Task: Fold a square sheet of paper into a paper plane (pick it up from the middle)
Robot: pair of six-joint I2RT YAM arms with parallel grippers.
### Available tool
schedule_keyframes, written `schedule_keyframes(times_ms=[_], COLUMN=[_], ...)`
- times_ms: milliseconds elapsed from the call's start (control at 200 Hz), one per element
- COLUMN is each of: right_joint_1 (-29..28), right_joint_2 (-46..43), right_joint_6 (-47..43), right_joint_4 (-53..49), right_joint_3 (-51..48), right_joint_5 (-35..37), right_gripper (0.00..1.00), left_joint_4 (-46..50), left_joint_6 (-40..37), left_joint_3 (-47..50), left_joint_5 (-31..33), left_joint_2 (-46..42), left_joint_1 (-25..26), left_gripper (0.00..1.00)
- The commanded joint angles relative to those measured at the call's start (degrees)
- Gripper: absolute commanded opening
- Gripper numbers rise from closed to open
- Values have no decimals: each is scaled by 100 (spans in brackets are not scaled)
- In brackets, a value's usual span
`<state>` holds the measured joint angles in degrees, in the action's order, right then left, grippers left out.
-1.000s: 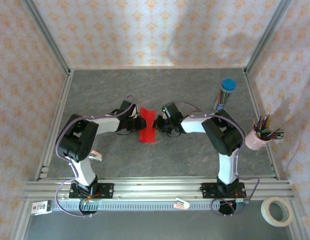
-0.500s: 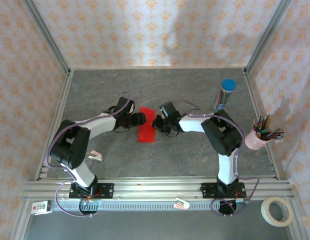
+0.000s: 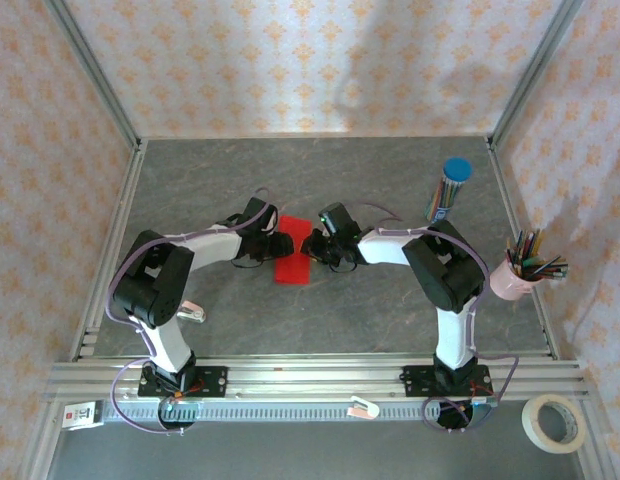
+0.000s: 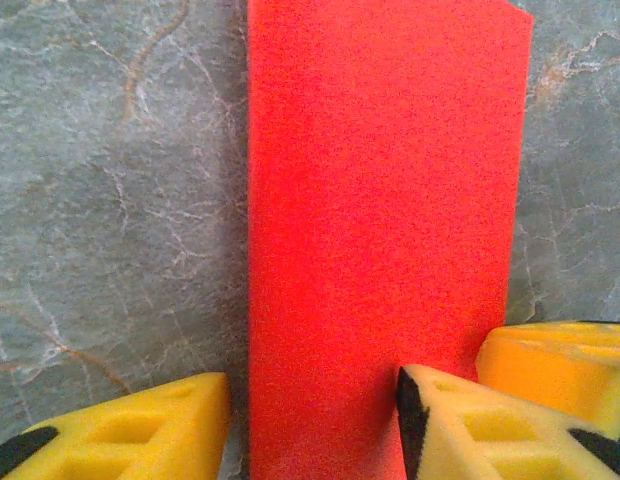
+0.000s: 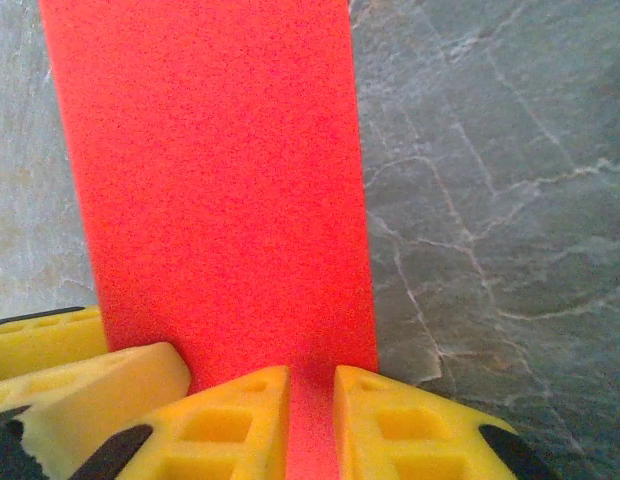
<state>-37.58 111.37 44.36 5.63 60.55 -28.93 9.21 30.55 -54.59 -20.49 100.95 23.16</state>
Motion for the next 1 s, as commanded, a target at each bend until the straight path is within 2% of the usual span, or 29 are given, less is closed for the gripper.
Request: schedule_keyframes(times_ms=[0,255,440,691,991], right_joint_1=[53,345,597,660,659], right_joint_2=[-143,-1283,-1726,-1703,-1557], right_joint_6=[59,222,250,231,211], right_joint_4=[-273,585,719,884,993], right_joint_3=[-240,-975,-1473,-1628,-1624], right_joint_5=[330,914,1217,1158,1003], right_gripper=[20,26,26,26,26], left_joint_4=[197,207,297,221,246], left_joint_6=[-67,-138,-222,-174,-330], left_joint_3=[9,79,27,1,-4], left_joint_5=[247,374,426,276,163], left_joint_2=[232,365,436,479,652], left_joint_1=[-9,-9,-4,-5,-4], left_gripper=[45,38,35,29,36])
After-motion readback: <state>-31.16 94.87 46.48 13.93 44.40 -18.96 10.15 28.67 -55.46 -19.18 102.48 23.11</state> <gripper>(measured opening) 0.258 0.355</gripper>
